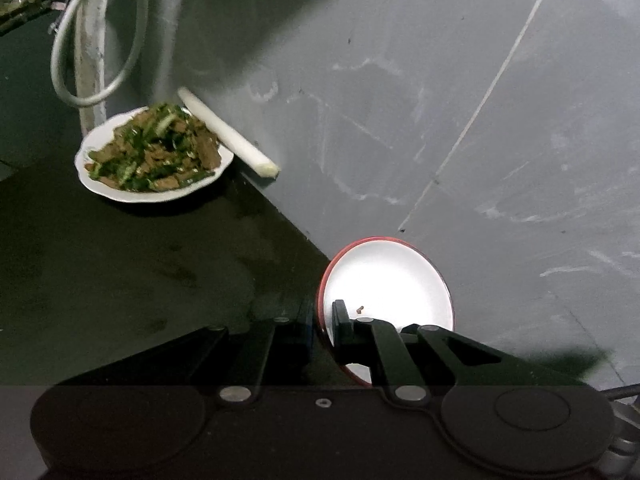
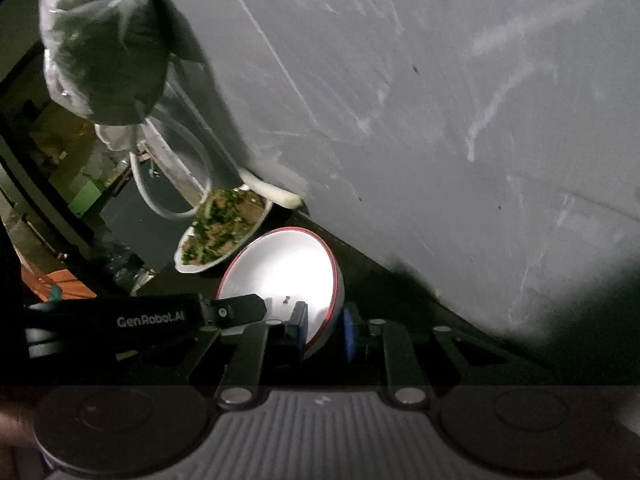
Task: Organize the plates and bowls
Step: 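Grasp the rim of the second white bowl with both tools, then lift the second white bowl and carry it over the steel mixing bowl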
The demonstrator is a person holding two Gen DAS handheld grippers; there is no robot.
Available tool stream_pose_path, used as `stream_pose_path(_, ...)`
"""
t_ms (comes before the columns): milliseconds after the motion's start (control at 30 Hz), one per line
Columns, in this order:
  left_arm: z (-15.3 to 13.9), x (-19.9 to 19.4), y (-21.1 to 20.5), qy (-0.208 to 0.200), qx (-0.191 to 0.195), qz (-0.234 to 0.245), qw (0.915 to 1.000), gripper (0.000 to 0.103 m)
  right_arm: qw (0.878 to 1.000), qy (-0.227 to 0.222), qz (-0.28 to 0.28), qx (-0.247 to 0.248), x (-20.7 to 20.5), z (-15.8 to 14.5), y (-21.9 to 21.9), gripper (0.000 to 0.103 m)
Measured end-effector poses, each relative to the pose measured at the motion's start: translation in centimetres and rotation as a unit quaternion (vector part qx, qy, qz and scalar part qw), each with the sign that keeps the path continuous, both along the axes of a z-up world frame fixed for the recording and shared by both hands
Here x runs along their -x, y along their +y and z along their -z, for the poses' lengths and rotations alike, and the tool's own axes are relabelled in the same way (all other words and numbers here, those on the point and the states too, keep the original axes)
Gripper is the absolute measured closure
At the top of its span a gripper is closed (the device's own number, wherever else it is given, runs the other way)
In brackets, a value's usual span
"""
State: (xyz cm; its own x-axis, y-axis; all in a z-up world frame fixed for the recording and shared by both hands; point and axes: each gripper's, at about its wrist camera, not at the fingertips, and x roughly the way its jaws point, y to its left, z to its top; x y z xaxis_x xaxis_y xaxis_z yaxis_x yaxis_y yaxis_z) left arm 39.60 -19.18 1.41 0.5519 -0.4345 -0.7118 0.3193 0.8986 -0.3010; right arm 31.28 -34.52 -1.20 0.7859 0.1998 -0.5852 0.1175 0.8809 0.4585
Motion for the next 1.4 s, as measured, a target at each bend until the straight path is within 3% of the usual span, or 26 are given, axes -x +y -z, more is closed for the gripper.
stream_pose_path(367, -3.6, 6.2, 4.2, -0.039, 0.019, -0.033, 0.9985, 0.094, 0.999, -0.035, -0.028, 0.009, 4.3, -4.0, 2.1, 0.083)
stream_pose_path(667, -5.4, 11.1, 9.3, -0.058, 0.035, -0.058, 0.996, 0.094, 0.996, -0.054, -0.067, 0.017, 8.0, -6.5, 6.4, 0.083)
stream_pose_path(967, -5.8, 16.5, 15.1, -0.065, 0.052, -0.07, 0.994, 0.094, 0.993, -0.066, -0.095, 0.035, 12.0, -7.6, 12.1, 0.083)
stream_pose_path(1400, -4.4, 22.6, 20.7, -0.054, 0.075, -0.049, 0.9945, 0.094, 0.992, -0.058, -0.102, 0.045, 19.3, -7.4, 18.4, 0.083)
